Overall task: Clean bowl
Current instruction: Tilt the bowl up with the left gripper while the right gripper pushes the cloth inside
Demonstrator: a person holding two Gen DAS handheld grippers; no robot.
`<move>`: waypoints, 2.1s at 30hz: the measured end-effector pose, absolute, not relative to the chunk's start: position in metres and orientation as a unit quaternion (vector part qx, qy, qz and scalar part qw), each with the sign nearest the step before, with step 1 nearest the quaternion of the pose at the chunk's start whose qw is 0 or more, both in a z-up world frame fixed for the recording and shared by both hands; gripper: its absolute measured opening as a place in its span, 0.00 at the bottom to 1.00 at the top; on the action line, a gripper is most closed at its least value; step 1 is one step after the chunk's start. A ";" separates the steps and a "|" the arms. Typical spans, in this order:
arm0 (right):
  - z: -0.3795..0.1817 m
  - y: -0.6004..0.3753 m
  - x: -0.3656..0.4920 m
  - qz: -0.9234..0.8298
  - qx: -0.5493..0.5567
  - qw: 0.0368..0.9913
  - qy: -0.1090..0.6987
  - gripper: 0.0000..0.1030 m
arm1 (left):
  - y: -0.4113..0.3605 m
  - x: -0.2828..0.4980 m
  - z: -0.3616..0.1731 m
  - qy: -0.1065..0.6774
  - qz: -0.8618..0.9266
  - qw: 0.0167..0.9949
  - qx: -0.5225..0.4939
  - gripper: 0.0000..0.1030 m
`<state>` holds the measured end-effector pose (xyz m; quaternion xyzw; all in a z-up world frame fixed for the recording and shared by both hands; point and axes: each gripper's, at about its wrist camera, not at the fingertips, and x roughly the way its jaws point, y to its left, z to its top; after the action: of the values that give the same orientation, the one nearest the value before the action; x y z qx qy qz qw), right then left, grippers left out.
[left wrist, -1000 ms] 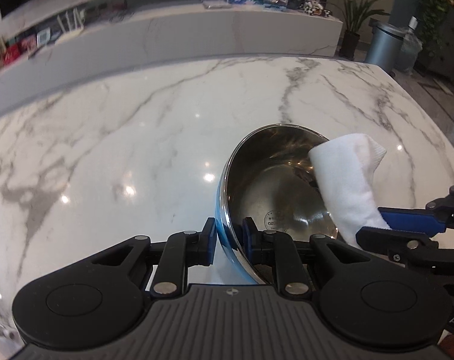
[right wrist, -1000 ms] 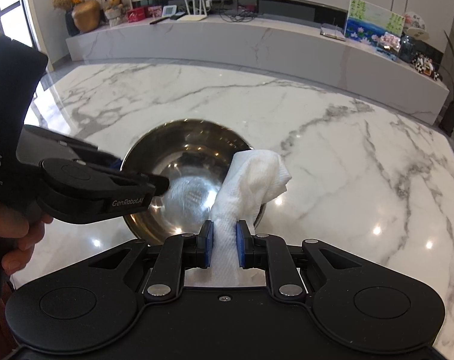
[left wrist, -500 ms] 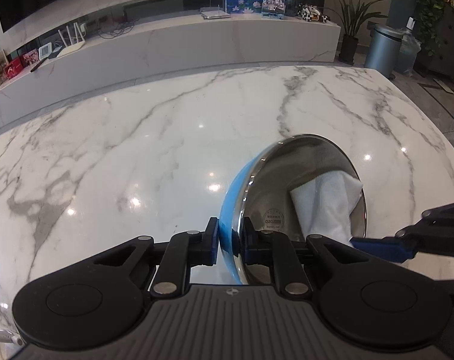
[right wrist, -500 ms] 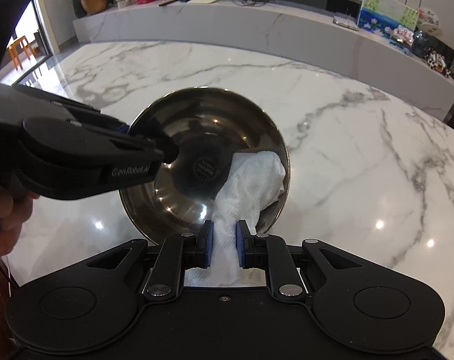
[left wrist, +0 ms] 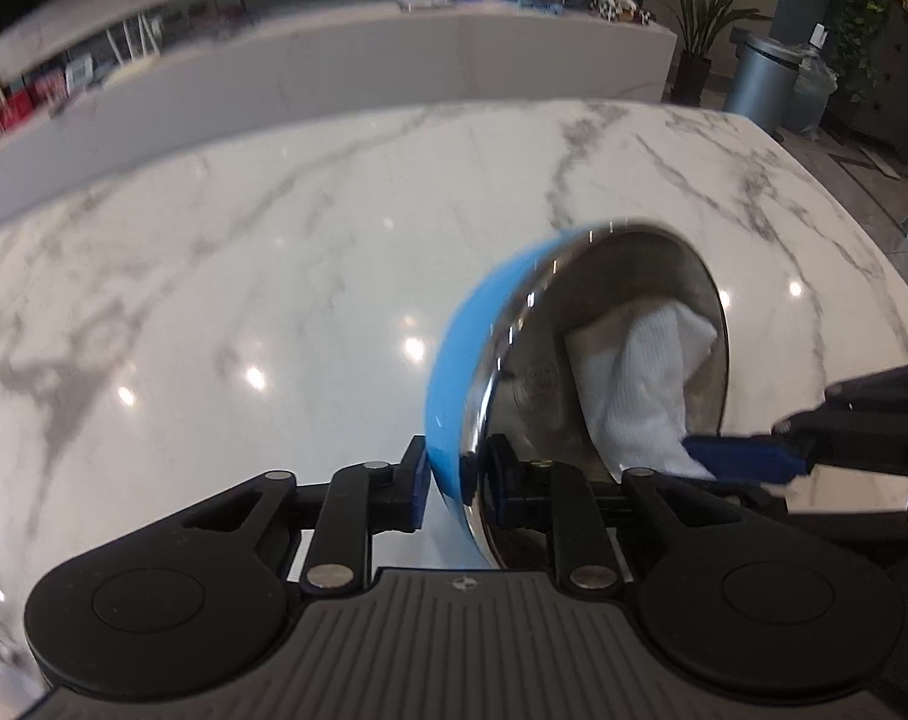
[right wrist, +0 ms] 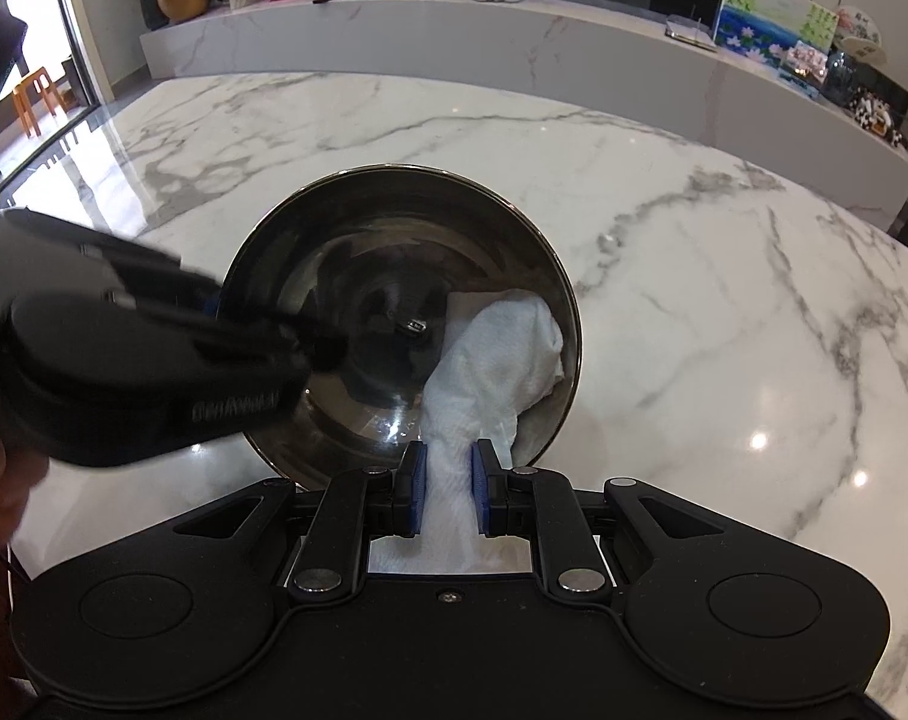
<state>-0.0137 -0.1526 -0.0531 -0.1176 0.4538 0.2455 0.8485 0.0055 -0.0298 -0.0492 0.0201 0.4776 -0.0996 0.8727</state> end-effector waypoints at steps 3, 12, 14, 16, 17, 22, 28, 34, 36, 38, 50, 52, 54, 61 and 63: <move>-0.055 -0.152 -0.013 0.244 -0.120 0.848 0.456 0.14 | -0.031 0.004 -0.052 0.484 -0.104 0.869 0.014 0.23; -0.060 -0.153 -0.008 0.240 -0.120 0.845 0.463 0.14 | -0.035 0.003 -0.053 0.484 -0.111 0.868 0.014 0.23; -0.061 -0.152 -0.007 0.239 -0.120 0.844 0.465 0.14 | -0.037 0.003 -0.052 0.484 -0.114 0.868 0.016 0.20; -0.061 -0.152 -0.007 0.240 -0.119 0.843 0.466 0.14 | -0.038 0.003 -0.051 0.483 -0.114 0.868 0.022 0.20; -0.062 -0.152 -0.007 0.242 -0.117 0.843 0.467 0.14 | -0.038 0.003 -0.051 0.483 -0.114 0.868 0.025 0.20; -0.065 -0.156 -0.005 0.265 -0.081 0.832 0.481 0.14 | -0.040 0.002 -0.050 0.480 -0.117 0.869 0.039 0.19; -0.066 -0.151 -0.008 0.268 -0.102 0.829 0.480 0.14 | -0.045 0.001 -0.049 0.477 -0.120 0.869 0.059 0.19; -0.066 -0.136 -0.020 0.242 -0.202 0.842 0.438 0.13 | -0.046 0.002 -0.049 0.477 -0.120 0.868 0.067 0.19; -0.068 -0.129 -0.028 0.219 -0.266 0.846 0.406 0.13 | -0.047 0.001 -0.048 0.474 -0.116 0.869 0.074 0.19; -0.072 -0.123 -0.035 0.209 -0.311 0.844 0.385 0.13 | -0.046 0.002 -0.048 0.475 -0.115 0.869 0.075 0.19; -0.064 -0.150 -0.012 0.226 -0.177 0.848 0.446 0.14 | -0.038 0.008 -0.052 0.484 -0.118 0.866 0.030 0.22; -0.065 -0.151 -0.008 0.228 -0.158 0.848 0.452 0.14 | -0.037 0.008 -0.054 0.486 -0.120 0.865 0.022 0.23; -0.065 -0.156 -0.004 0.234 -0.128 0.845 0.463 0.14 | -0.037 0.010 -0.057 0.489 -0.121 0.864 0.015 0.23; -0.066 -0.163 0.000 0.251 -0.085 0.838 0.477 0.14 | -0.035 0.012 -0.063 0.500 -0.124 0.857 0.001 0.25; -0.066 -0.162 -0.001 0.250 -0.090 0.838 0.476 0.14 | -0.038 0.014 -0.061 0.503 -0.127 0.855 0.002 0.25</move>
<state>-0.0007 -0.1621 -0.0657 -0.0905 0.4757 0.2501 0.8384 0.0142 -0.0375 -0.0609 0.0020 0.5034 -0.1267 0.8547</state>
